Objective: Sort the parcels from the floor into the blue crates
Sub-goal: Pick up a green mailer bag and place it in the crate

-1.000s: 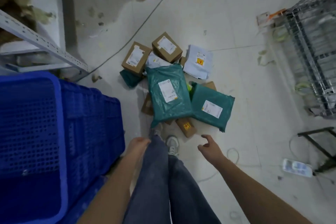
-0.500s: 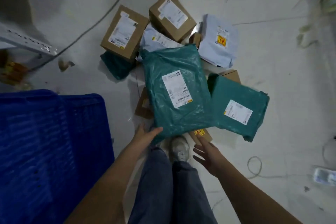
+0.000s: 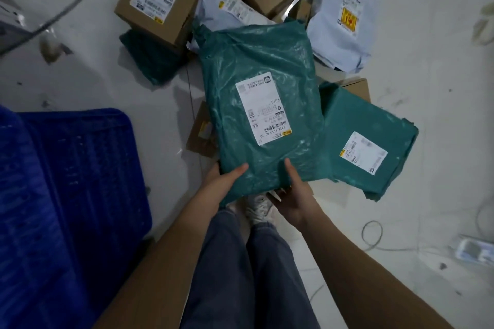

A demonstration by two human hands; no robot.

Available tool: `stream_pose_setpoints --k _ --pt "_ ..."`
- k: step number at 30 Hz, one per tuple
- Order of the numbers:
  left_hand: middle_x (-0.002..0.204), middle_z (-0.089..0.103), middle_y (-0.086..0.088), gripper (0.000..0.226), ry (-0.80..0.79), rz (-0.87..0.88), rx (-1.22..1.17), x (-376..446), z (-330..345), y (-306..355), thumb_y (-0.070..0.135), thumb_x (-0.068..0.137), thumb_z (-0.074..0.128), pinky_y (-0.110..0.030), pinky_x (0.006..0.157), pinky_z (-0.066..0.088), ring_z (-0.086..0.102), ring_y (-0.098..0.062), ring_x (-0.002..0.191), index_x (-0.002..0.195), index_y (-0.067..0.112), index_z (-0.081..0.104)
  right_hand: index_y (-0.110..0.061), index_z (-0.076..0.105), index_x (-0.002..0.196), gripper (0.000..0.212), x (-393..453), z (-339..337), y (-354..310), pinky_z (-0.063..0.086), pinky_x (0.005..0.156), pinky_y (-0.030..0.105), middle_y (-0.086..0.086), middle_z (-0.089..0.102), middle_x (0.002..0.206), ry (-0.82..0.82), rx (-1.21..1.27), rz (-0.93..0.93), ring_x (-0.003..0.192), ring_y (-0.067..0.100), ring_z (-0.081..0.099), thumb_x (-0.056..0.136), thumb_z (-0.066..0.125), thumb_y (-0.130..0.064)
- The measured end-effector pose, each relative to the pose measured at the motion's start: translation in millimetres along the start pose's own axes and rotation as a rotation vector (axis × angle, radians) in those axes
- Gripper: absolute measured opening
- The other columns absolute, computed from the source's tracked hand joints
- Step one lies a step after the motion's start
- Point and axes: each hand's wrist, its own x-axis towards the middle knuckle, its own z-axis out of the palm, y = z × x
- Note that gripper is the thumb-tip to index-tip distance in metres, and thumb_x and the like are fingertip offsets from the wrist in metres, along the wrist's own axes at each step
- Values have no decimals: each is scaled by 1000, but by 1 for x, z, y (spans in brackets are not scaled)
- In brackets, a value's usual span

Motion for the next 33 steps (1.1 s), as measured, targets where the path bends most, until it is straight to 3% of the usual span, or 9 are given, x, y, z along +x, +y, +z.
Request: stream_pose_setpoints --k 7,12,16,18,21,24,28,30,33 --pt "130 56 -4 55 -163 55 280 9 2 19 12 85 67 -27 96 43 55 -17 111 135 10 46 -25 57 114 32 13 0 1 43 102 48 3 63 123 -2 181 30 118 25 56 84 65 -33" --pt "125 61 -4 93 -180 80 341 18 -1 29 28 43 78 -35 99 47 59 -20 113 131 13 51 -18 53 132 88 22 -1 5 44 102 45 6 63 127 -62 293 43 121 25 56 51 84 -36" --pt "111 61 3 48 -213 85 461 16 7 26 5 78 69 -27 85 47 57 -16 102 120 19 51 -19 52 134 108 30 -13 11 41 105 47 7 60 132 -146 433 69 124 28 54 38 92 -45" --pt "104 60 5 44 -205 92 478 14 8 26 3 83 66 -27 79 46 56 -15 98 119 22 50 -19 52 134 110 31 -18 7 41 105 46 7 60 132 -152 399 50 125 27 53 35 92 -44" --pt "126 60 3 57 -244 150 508 6 2 22 19 78 74 -34 98 47 58 -15 112 130 15 51 -15 53 134 114 27 -25 -3 43 103 43 7 62 129 -144 319 -24 123 25 54 30 93 -37" --pt "130 58 8 67 -271 159 605 -3 -2 17 42 73 74 -32 102 46 55 -11 118 132 25 47 -14 48 137 108 20 -31 -14 52 90 37 7 58 134 -90 249 -100 122 26 54 38 88 -27" --pt "121 54 5 56 -44 221 347 -23 -9 35 31 89 60 -18 86 47 55 -12 111 139 27 33 -19 41 139 95 4 -35 -34 51 90 41 4 58 133 -30 98 -129 122 27 53 49 72 -31" --pt "134 47 1 71 122 319 305 -25 -20 47 35 89 58 -28 98 38 47 -15 123 148 24 20 -17 49 132 77 -7 -38 -44 49 93 43 2 66 119 -62 31 -140 109 24 61 58 65 -29" --pt "151 31 1 80 228 391 255 -25 -39 70 39 88 57 -29 101 32 37 -18 134 151 24 8 -17 62 105 34 -25 -48 -61 59 71 27 -5 75 91 -190 -61 -179 81 11 71 72 57 -21"
